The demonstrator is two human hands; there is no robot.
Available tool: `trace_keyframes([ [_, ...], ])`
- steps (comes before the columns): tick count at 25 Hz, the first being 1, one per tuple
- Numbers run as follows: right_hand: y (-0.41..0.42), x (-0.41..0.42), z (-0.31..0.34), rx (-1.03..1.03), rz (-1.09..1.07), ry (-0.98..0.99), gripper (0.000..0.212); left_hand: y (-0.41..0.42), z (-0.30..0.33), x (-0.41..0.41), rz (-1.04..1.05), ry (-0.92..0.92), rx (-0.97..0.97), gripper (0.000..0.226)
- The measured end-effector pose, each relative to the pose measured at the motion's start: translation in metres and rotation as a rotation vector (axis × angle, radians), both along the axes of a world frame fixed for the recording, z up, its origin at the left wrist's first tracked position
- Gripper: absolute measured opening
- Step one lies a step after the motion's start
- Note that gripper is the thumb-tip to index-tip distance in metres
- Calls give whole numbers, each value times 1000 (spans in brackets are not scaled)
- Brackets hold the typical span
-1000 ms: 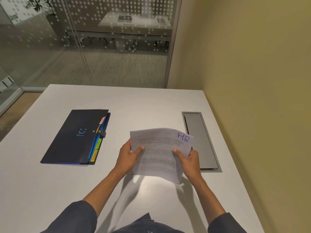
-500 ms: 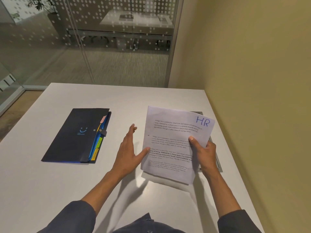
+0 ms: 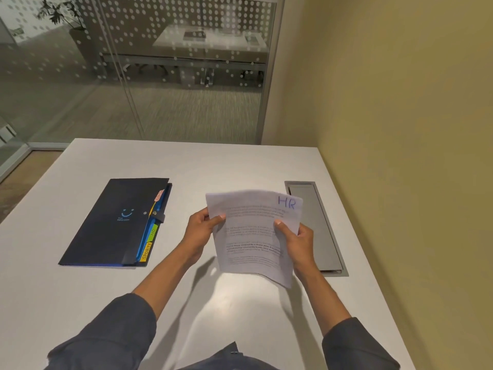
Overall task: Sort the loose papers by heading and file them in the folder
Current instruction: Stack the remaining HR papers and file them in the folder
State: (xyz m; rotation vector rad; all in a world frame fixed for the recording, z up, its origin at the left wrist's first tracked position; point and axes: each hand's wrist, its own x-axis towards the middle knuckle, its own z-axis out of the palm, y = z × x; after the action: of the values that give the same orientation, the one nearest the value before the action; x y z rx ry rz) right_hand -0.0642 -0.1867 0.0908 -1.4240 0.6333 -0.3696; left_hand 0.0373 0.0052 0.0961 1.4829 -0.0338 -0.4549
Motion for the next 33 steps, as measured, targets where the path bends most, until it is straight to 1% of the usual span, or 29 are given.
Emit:
trace_keyframes([
  [2, 4, 2, -1, -40, 6, 22, 6, 0, -1, -3, 60, -14, 31, 18],
  [5, 8, 3, 2, -89, 34, -2, 5, 2, 4, -9, 118, -82, 49, 19],
  [7, 9, 3, 5, -107, 44, -20, 5, 3, 6, -10, 126, -136, 58, 20],
  [9, 11, 3, 10, -116, 46, -36, 6, 2, 9, -11, 112, -157, 50, 15],
  [10, 11, 3, 13, -106, 46, -54, 9, 1, 10, -12, 99, -153, 29, 10],
  [11, 12, 3, 16, -92, 46, -79, 16, 0, 12, -12, 93, -145, 12, 11],
  [13, 12, 4, 21, -97, 34, -122, 33, -2, 16, -11, 93, -130, 3, 26],
  [14, 11, 6, 23, -104, 24, -133, 38, -3, 18, -9, 97, -120, 7, 33],
  [16, 12, 9, 24, -108, 19, -142, 41, -3, 20, -4, 102, -82, 25, 40],
  [19, 12, 10, 22, -146, 51, -147, 43, -1, 21, -2, 76, -43, 46, 41],
  [21, 10, 8, 18, -137, 89, -153, 37, 2, 20, -3, 31, -72, 28, 33],
  [23, 8, 6, 11, -166, 141, -133, 27, 6, 16, -5, -21, -125, 64, 11],
  [25, 7, 5, 4, -252, 174, -108, 18, 8, 8, -5, -23, -160, 126, 13],
  [27, 7, 4, 5, -267, 145, -127, 9, 8, 6, -4, 26, -166, 139, 10],
  [30, 4, 4, 9, -201, 113, -167, 8, 6, 9, -3, 62, -169, 118, 7],
  [33, 1, 5, 3, -159, 127, -109, 14, 6, 5, -6, 36, -114, 109, 10],
])
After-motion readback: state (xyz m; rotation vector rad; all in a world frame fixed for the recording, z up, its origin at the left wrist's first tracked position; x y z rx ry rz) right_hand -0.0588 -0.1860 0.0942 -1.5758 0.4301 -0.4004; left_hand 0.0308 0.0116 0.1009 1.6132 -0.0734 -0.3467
